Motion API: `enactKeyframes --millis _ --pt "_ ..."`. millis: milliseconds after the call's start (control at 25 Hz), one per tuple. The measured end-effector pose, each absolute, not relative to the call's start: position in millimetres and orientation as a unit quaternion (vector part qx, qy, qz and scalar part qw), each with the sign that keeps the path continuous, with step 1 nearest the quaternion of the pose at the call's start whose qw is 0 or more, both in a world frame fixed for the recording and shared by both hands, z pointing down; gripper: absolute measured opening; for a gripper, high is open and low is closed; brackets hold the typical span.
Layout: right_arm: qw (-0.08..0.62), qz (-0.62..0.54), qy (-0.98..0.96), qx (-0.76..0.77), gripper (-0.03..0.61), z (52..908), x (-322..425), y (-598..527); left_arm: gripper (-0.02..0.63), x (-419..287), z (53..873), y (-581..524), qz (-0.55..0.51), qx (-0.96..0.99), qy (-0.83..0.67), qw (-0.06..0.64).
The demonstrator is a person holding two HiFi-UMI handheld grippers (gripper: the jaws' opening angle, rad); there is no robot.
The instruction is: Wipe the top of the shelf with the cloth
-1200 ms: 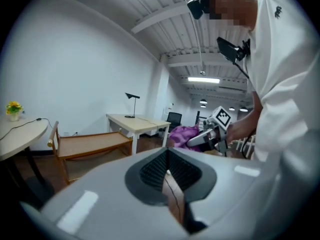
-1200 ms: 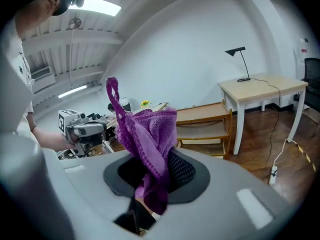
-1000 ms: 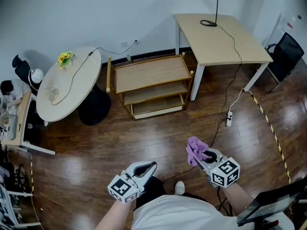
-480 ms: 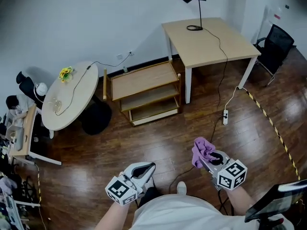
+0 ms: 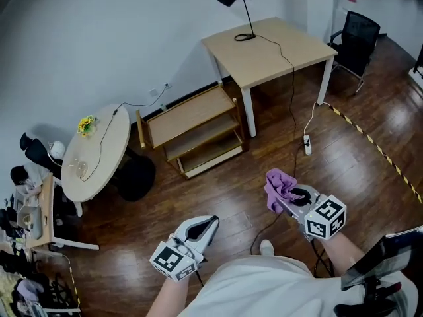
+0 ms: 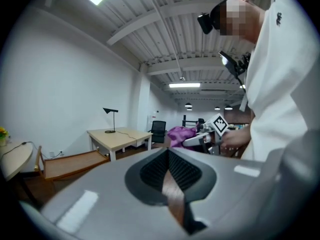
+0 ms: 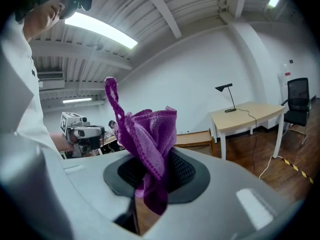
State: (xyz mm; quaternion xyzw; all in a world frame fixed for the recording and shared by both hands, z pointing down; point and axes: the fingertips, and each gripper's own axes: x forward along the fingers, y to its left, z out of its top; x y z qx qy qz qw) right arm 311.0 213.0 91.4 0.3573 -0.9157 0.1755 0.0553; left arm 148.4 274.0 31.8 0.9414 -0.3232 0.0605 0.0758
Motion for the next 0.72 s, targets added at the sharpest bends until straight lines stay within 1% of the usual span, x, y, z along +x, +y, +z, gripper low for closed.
enactKeyframes --millis 160,440,720 --pt "0.037 0.174 -0.917 0.356 0.101 69.3 286.7 223.6 0.018 124.2 25.4 289.6 0.054 0.942 -0.324 0.071" --pt "0.031 0.159 -0.918 0.361 0.101 44.0 237.1 246.5 0.018 72.3 29.4 319.6 0.063 0.943 -0.318 0.077" --pt "0.034 0.154 -0.916 0.368 0.101 38.4 214.8 291.9 0.018 55.9 33.4 357.4 0.065 0.951 -0.295 0.07"
